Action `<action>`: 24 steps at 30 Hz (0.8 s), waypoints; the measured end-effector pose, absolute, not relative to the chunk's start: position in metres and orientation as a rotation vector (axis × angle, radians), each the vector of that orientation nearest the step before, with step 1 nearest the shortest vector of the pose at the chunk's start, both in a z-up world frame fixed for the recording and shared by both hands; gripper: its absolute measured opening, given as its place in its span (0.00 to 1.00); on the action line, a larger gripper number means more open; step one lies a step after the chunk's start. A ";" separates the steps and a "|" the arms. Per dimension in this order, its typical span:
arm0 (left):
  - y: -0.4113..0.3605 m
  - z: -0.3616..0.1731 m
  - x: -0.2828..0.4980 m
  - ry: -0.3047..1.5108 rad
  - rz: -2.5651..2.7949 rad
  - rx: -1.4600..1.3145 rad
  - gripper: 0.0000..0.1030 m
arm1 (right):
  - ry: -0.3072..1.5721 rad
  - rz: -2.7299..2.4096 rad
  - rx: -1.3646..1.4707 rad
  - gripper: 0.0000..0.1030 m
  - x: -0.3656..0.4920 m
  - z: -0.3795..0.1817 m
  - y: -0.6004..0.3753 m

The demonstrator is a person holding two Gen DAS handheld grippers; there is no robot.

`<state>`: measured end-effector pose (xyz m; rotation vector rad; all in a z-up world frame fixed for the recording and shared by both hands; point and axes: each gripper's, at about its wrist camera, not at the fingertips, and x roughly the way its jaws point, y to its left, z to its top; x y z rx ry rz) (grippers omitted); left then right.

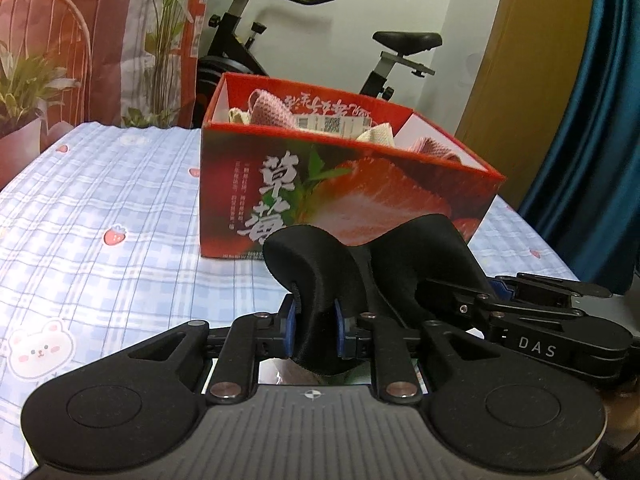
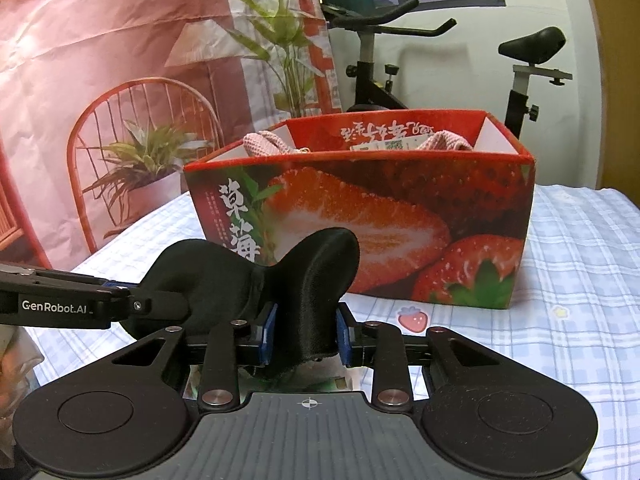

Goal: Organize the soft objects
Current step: 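Lift the black eye mask with both grippers over the red box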

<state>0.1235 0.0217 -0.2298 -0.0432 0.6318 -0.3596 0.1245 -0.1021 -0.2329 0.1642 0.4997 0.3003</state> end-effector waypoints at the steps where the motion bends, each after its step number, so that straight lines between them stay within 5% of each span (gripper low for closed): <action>1: 0.021 -0.226 0.123 0.622 -0.361 -0.042 0.19 | 0.495 0.298 0.163 0.26 0.124 -0.230 -0.102; 24: -0.031 -0.078 0.207 0.263 -0.334 0.086 0.19 | 0.237 0.239 0.007 0.24 0.211 -0.063 -0.117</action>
